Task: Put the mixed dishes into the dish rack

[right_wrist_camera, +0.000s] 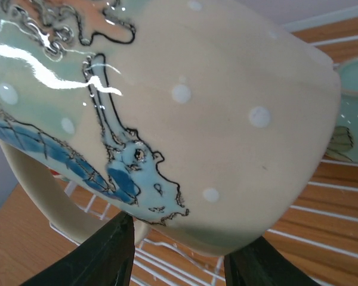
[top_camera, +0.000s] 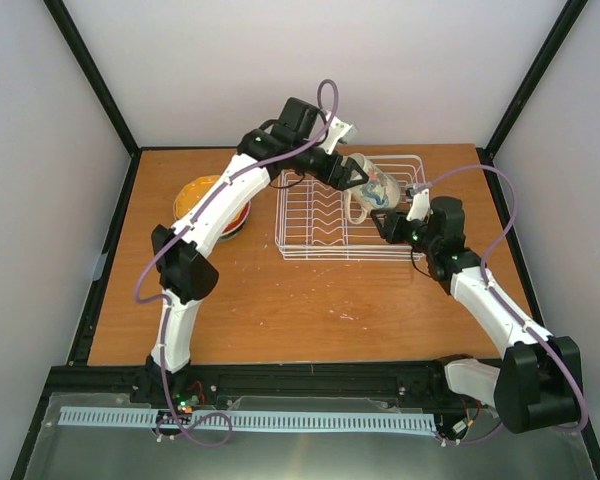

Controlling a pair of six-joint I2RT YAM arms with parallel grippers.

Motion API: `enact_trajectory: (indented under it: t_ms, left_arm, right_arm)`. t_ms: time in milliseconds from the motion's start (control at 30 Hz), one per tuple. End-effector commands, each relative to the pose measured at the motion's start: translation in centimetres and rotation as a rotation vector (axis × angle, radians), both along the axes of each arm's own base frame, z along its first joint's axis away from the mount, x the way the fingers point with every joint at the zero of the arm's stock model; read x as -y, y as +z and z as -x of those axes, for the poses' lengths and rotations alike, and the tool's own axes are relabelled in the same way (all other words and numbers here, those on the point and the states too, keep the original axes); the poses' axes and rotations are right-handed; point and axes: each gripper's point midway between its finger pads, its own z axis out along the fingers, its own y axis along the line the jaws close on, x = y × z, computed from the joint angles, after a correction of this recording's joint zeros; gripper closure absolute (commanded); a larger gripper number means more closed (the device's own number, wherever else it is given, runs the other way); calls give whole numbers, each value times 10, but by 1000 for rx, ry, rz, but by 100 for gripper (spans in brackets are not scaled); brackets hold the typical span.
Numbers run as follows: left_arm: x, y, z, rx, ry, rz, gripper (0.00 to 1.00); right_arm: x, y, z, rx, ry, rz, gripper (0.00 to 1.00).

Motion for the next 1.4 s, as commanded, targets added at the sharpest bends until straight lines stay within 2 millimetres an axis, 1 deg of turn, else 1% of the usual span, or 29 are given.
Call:
enact_trajectory:
  t_ms: [0,133,367,567,700,800,1167,1367]
  left_arm:
    - [19,-14,17,-24,-61,-28,99]
    - [23,-23,18,-38,-72,-35,99]
    - [29,-31,20,-53,-90,-35,99]
    - [32,-35,20,-59,-99,-30,99]
    - [33,-42,19,-65,-101,-37,99]
    - [33,-48,18,-72,-102,-47,100]
    - [38,-76,12,-59,-69,-136,100]
    - [50,-84,13,-32,-65,-175,99]
  right_arm:
    - [5,48,0,170,2,30,60]
    - [13,35,1,132,-24,71,60]
    - [19,10,1,44,-44,123,58]
    - [21,-2,-2,-8,-42,139,56]
    - [23,-9,-3,-33,-40,140,56]
    - [27,-9,-2,-36,-56,151,56]
    - [55,-5,-1,-38,-201,220,57]
    - [68,10,3,15,-279,233,57]
